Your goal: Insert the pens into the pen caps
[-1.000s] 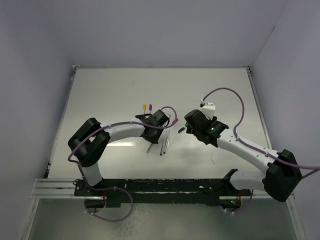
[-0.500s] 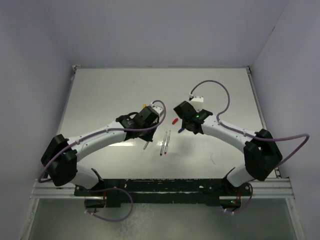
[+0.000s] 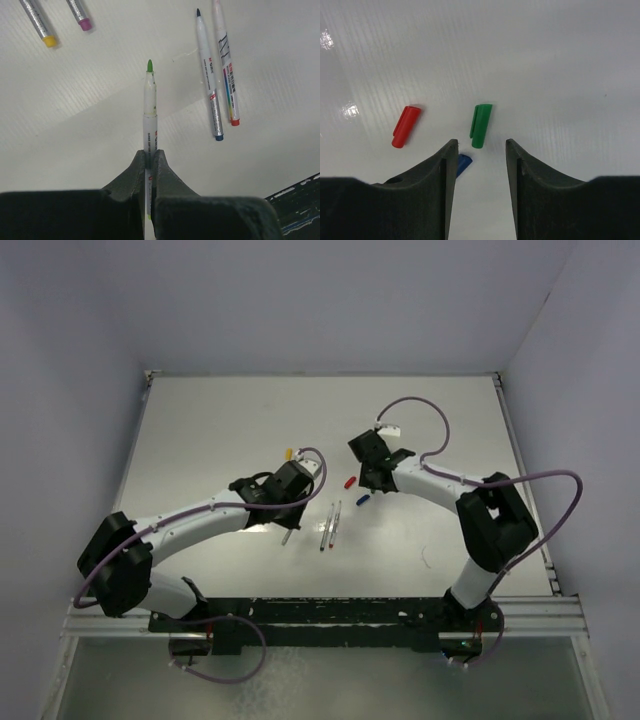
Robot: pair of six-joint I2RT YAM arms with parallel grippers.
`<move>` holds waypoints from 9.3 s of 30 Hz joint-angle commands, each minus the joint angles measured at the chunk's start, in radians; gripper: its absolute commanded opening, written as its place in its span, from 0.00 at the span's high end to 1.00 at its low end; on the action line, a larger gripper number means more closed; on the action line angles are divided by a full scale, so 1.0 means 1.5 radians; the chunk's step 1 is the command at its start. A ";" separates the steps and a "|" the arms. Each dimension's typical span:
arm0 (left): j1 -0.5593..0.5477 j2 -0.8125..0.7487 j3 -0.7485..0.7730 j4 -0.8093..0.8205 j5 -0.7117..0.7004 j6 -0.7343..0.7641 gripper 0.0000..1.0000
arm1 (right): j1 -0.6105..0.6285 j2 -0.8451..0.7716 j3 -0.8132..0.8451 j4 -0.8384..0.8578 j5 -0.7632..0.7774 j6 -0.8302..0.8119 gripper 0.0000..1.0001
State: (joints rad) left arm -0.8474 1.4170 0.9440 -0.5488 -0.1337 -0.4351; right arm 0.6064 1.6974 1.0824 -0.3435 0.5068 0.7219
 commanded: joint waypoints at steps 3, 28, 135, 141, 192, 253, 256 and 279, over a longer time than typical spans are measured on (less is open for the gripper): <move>0.000 -0.011 -0.006 0.028 -0.011 -0.013 1.00 | -0.020 0.035 0.045 0.044 -0.039 -0.017 0.53; 0.000 -0.017 -0.012 0.039 -0.012 -0.016 1.00 | -0.033 0.102 0.032 0.042 -0.067 0.021 0.73; -0.055 -0.003 -0.212 0.903 0.222 -0.103 1.00 | -0.013 -0.605 -0.419 0.667 -0.296 -0.121 1.00; -0.055 0.002 -0.220 0.905 0.222 -0.108 1.00 | -0.013 -0.606 -0.417 0.670 -0.297 -0.121 1.00; -0.054 -0.004 -0.231 0.951 0.180 -0.114 1.00 | -0.005 -0.586 -0.443 0.679 -0.330 -0.076 1.00; 0.082 -0.038 -0.169 1.066 0.093 -0.061 1.00 | 0.229 -0.354 -0.398 0.451 -0.206 -0.068 1.00; 0.087 -0.044 -0.170 1.061 0.090 -0.056 1.00 | 0.235 -0.351 -0.394 0.446 -0.199 -0.067 1.00; 0.107 -0.151 -0.209 0.730 -0.048 -0.017 1.00 | 0.236 -0.418 -0.219 0.261 -0.008 -0.148 0.97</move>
State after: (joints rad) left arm -0.7116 1.2606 0.5831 0.7773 -0.0872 -0.5182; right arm 0.9619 1.1084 0.6876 0.1577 0.3664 0.5293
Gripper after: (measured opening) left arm 0.031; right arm 0.005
